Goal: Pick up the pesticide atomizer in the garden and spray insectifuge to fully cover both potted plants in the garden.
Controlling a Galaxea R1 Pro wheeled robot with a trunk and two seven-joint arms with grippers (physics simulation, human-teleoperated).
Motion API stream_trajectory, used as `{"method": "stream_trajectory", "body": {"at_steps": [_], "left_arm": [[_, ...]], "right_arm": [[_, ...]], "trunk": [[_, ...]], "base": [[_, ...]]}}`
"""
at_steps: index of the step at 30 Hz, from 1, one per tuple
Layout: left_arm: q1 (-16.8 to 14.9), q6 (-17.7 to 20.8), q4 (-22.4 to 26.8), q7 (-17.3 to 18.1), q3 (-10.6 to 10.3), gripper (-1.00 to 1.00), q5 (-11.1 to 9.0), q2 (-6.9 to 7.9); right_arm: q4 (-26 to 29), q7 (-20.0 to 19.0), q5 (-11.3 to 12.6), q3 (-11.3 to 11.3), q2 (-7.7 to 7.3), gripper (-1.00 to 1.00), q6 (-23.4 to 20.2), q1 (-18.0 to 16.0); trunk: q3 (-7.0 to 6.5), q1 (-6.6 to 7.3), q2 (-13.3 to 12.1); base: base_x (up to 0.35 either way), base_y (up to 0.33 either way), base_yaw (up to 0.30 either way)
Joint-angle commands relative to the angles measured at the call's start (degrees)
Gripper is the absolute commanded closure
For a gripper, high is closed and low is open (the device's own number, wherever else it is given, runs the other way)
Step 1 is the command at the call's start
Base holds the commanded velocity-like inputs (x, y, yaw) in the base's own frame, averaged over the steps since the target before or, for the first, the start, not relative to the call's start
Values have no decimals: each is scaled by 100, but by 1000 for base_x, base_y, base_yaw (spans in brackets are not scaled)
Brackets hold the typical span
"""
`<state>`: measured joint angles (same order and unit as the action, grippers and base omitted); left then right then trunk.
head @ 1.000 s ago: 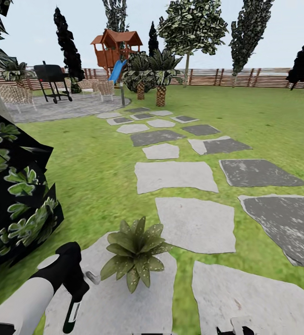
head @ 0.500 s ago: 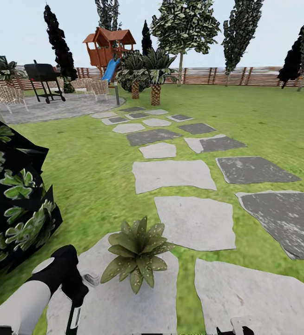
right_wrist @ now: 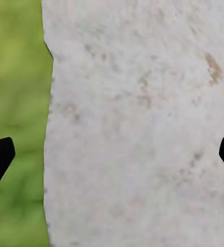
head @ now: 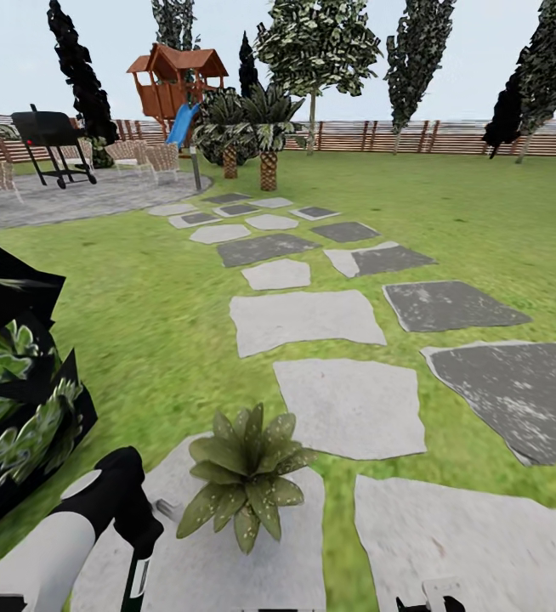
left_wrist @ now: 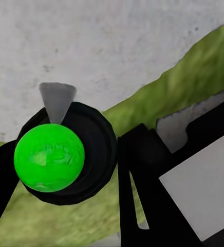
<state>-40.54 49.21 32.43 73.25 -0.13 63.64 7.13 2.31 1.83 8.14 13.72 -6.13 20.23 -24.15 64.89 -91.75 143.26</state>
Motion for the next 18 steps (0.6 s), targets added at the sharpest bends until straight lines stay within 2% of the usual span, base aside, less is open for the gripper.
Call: {"method": "stream_trajectory", "body": {"at_steps": [1,5,11,18], "left_arm": [[0,54,5,48,1,100,39,0],[16,42,-63,41,4,100,27,1],[20,28,-203,41,-7,100,29,67],[12,36,-176,41,-14,100,34,54]], "right_arm": [[-2,11,55,51,-1,-100,16,-2],[-2,11,56,43,-2,-100,16,-2],[-2,12,56,43,0,-100,9,-2],[-2,12,56,43,7,-100,8,-2]], "trunk": [[5,0,2],[5,0,2],[5,0,2],[5,0,2]], "base": [[84,12,0],[19,3,-13],[-5,5,-227],[-201,193,-48]]}}
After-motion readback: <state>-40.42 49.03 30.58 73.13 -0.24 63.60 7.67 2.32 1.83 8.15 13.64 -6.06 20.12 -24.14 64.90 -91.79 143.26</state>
